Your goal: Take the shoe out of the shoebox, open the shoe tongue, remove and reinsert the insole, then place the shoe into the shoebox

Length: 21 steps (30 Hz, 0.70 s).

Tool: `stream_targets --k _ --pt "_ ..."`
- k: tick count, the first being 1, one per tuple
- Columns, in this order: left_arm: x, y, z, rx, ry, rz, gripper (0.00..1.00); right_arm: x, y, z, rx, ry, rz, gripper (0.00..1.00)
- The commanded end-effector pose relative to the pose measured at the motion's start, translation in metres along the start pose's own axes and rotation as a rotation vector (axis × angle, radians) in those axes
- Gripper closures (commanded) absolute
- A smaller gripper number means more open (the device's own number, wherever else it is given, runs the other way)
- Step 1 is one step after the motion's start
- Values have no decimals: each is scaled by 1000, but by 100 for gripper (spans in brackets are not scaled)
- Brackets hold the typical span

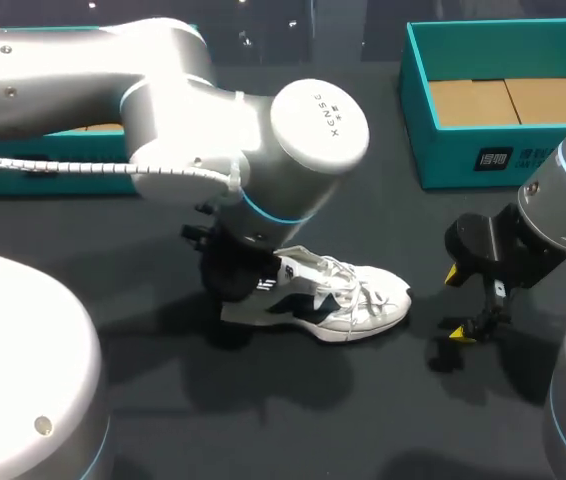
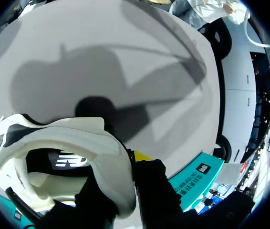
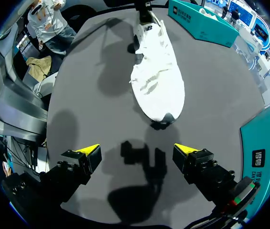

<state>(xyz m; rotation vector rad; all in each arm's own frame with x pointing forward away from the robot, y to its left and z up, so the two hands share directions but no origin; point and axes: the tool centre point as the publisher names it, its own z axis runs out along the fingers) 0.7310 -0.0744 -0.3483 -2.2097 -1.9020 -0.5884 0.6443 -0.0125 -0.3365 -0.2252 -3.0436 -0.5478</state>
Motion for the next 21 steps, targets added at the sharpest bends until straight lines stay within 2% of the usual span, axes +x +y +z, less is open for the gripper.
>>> stream_targets --k 1,12,21 --pt "-11 0 5 -3 45 -8 100 2 -1 0 -1 -2 -1 0" --pt "-16 -2 14 -10 48 -11 100 2 -1 0 -1 -2 -1 0" --pt "-12 -4 13 -7 28 -13 100 2 -1 0 -1 -2 -1 0"
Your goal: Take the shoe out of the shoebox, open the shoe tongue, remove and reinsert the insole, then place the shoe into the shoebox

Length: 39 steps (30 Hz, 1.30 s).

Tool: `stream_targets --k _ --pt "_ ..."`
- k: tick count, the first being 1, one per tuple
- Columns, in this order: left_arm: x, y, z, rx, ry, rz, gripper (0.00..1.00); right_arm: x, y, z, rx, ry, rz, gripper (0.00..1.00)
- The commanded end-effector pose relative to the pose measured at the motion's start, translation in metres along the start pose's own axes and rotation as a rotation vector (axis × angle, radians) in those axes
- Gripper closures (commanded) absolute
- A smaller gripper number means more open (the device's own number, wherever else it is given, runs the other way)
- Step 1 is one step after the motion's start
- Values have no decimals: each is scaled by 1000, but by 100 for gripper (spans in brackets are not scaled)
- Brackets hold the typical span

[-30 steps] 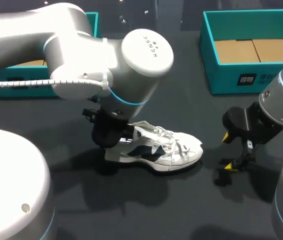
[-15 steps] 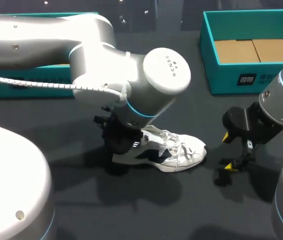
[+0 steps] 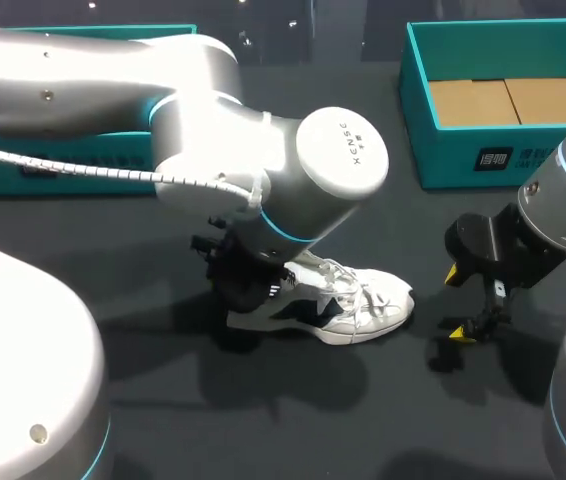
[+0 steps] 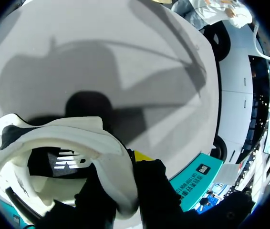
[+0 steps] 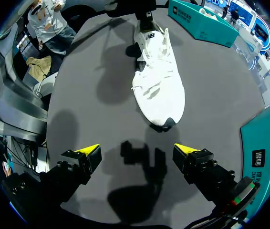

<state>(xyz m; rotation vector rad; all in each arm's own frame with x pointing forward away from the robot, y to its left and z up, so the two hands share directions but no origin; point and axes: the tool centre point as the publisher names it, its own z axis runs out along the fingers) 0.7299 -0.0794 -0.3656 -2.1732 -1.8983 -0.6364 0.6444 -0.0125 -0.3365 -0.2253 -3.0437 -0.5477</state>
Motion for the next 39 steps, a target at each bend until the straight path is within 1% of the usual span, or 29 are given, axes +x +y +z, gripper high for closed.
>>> stream_targets --k 1,4,7,10,18,19,20,21,23,24,25,27,30,31,36,38,39 --pt "0 -1 -1 -1 -14 0 100 2 -1 0 -1 -2 -1 0" --pt "0 -1 -1 4 -14 3 100 2 -1 0 -1 -2 -1 0" --pt "2 -2 2 33 -9 10 100 2 -1 0 -1 -2 -1 0" --pt "2 -4 6 43 -5 16 100 2 -1 0 -1 -2 -1 0" --pt "3 -7 10 45 2 25 100 2 -1 0 -1 -2 -1 0" --pt "3 -7 11 44 3 25 98 2 -1 0 -1 -2 -1 0" --pt "3 -6 11 44 2 25 79 2 -1 0 -1 -2 -1 0" --pt "3 -6 12 44 2 24 65 2 -1 0 -1 -2 -1 0" --pt "4 -6 12 47 3 21 47 2 -1 0 -1 -2 -1 0" --pt "5 -6 12 49 2 20 36 2 -1 0 -1 -2 -1 0" --pt "6 -6 12 50 1 19 28 2 -1 0 -1 -2 -1 0" --pt "8 -7 9 51 -9 15 16 2 -1 0 -1 -2 -1 0" --pt "12 -8 2 51 -29 8 7 2 -1 0 -1 -2 -1 0" --pt "14 -8 -1 52 -40 5 1 2 -1 0 -1 -2 -1 0" --pt "24 -10 -19 57 -104 -24 0 2 -1 0 -1 -2 -1 0" --pt "29 -11 -26 82 -140 -51 0 2 -1 0 -1 -2 -1 0" --pt "32 -11 -30 114 -166 -72 0 2 -1 0 -1 -2 -1 0"
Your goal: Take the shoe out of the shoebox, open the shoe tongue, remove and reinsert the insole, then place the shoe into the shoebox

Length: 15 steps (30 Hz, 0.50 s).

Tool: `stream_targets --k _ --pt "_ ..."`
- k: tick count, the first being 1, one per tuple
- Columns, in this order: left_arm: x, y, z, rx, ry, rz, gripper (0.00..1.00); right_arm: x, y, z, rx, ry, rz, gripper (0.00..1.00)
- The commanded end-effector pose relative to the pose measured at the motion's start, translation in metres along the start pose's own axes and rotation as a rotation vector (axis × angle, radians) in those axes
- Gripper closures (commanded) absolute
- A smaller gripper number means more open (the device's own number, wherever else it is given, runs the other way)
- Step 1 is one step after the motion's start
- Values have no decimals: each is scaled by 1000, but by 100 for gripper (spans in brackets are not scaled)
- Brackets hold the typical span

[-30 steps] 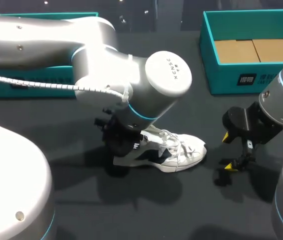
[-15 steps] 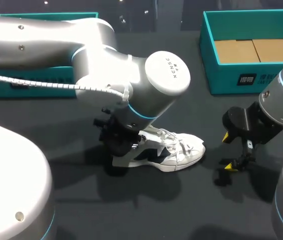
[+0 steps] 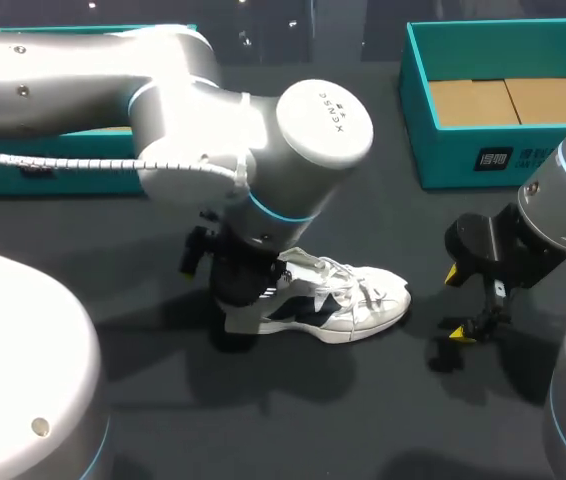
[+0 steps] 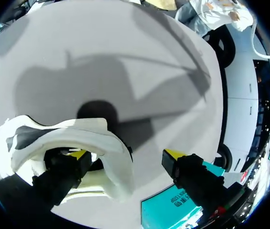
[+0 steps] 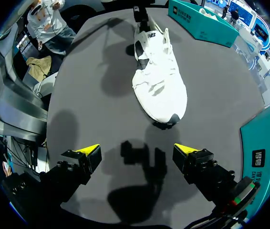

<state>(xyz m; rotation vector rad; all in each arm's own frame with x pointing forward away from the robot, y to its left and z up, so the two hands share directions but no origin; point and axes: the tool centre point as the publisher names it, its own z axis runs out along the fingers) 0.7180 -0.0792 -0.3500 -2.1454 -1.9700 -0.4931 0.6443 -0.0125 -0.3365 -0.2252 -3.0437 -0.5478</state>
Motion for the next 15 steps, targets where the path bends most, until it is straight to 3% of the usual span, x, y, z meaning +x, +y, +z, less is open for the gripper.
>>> stream_targets --k 1,15 --pt "29 -2 -20 69 -121 -46 0 2 -1 0 -1 -2 -1 0" --pt "75 -25 -53 329 -412 -295 0 2 -1 0 -1 -2 -1 0"
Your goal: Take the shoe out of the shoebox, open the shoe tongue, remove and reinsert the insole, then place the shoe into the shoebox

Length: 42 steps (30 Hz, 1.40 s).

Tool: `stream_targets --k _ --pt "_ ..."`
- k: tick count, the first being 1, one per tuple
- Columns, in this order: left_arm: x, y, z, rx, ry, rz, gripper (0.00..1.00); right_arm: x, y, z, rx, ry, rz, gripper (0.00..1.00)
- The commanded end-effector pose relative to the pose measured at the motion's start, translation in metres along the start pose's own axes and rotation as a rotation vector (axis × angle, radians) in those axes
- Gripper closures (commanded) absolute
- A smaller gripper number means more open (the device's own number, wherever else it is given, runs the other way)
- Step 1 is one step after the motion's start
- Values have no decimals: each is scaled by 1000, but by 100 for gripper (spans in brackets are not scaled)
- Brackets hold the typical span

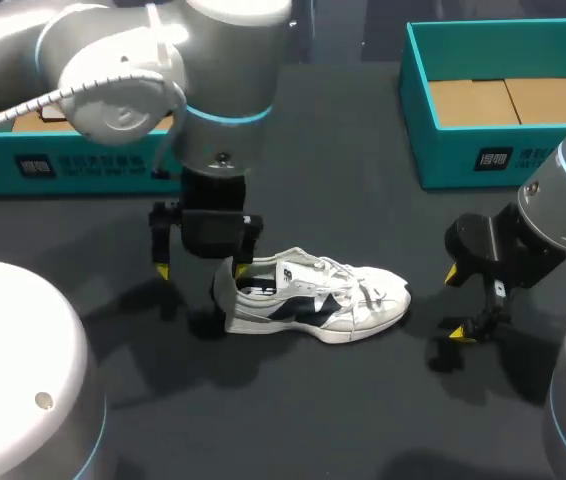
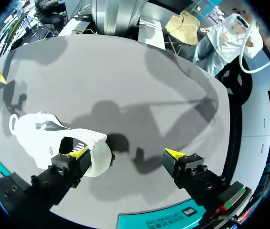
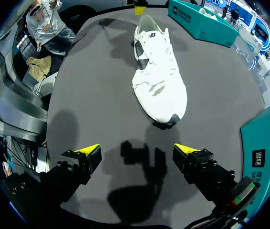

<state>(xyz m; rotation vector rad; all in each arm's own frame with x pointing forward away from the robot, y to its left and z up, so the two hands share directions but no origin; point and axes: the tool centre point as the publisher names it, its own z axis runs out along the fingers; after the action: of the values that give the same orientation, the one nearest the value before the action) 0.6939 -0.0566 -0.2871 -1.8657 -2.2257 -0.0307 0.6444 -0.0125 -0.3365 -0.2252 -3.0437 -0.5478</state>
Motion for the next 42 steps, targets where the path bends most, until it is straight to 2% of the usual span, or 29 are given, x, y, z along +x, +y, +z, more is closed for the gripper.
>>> stream_targets --k 1,16,22,26,28,31,36,41,42 --pt "37 1 -7 84 -249 -66 0 2 -1 0 -1 -2 -1 0" --pt "41 0 -7 99 -258 -71 0 2 -1 0 -1 -2 -1 0" --pt "52 28 -3 295 -380 -338 0 2 -1 0 -1 -2 -1 0" --pt "60 42 4 425 -449 -429 0 2 -1 0 -1 -2 -1 0" --pt "66 48 8 529 -502 -464 0 2 -1 0 -1 -2 -1 0" --pt "70 53 18 620 -549 -503 0 2 -1 0 -1 -2 -1 0" --pt "73 46 34 686 -595 -580 0 2 -1 0 -1 -2 -1 0" --pt "77 43 49 796 -682 -680 0 2 -1 0 -1 -2 -1 0" --pt "78 42 53 781 -694 -704 0 2 -1 0 -1 -2 -1 0"
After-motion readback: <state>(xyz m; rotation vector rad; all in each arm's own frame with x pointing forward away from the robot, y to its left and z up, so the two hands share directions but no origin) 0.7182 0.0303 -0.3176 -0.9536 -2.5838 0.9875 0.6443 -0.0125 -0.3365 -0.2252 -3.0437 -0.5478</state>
